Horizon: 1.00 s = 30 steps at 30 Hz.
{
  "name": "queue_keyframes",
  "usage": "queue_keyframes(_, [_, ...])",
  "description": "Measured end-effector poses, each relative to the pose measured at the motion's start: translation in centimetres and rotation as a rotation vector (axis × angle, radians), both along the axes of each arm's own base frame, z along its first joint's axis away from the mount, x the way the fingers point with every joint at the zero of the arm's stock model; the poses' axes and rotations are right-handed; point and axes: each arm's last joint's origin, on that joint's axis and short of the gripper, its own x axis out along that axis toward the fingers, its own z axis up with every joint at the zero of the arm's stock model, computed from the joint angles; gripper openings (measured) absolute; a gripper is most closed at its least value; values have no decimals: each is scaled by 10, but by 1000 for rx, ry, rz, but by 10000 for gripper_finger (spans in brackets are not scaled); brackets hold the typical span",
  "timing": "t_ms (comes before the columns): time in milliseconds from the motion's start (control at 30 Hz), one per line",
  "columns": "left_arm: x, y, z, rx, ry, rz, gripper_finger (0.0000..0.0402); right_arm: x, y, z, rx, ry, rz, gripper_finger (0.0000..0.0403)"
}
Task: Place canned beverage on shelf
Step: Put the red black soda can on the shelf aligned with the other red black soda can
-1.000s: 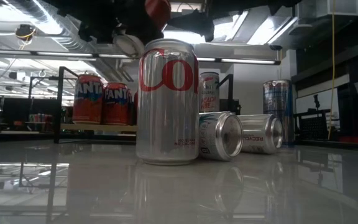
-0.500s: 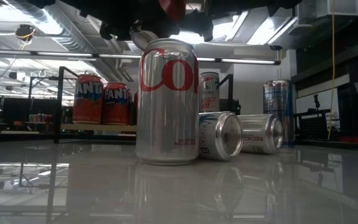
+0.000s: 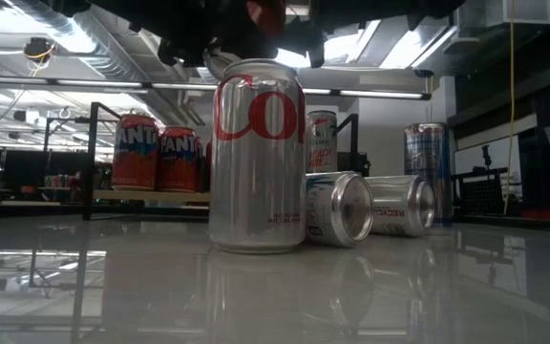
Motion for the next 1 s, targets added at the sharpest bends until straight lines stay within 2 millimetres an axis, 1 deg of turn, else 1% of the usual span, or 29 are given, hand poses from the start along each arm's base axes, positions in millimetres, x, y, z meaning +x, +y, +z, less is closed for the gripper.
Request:
queue_keyframes(67, [0, 0, 0, -1, 0, 3, 292, 0, 0, 0, -2, -2, 0, 284])
queue_keyframes(233, [0, 0, 0, 5, 7, 1, 314, 0, 0, 0, -18, -6, -1, 284])
queue_keyframes(333, [1, -2, 2, -5, -8, -29, 327, 1, 1, -1, -24, -2, 21, 290])
queue_keyframes(433, [0, -5, 2, -5, -5, -50, 330, 1, 1, -2, -48, 6, 30, 289])
queue_keyframes(500, [-1, -8, 1, -5, -4, -55, 331, -1, 1, 1, -70, 0, 35, 285])
queue_keyframes(633, [-2, -11, 1, -3, -2, -59, 332, -11, 1, 13, -78, -10, 51, 285])
queue_keyframes(800, [-2, -14, 1, -6, -4, -70, 333, -28, 1, 26, -141, 24, 59, 288])
queue_keyframes(1000, [-1, -15, 0, -15, 8, -145, 333, -57, 1, 45, -222, 76, 80, 286])
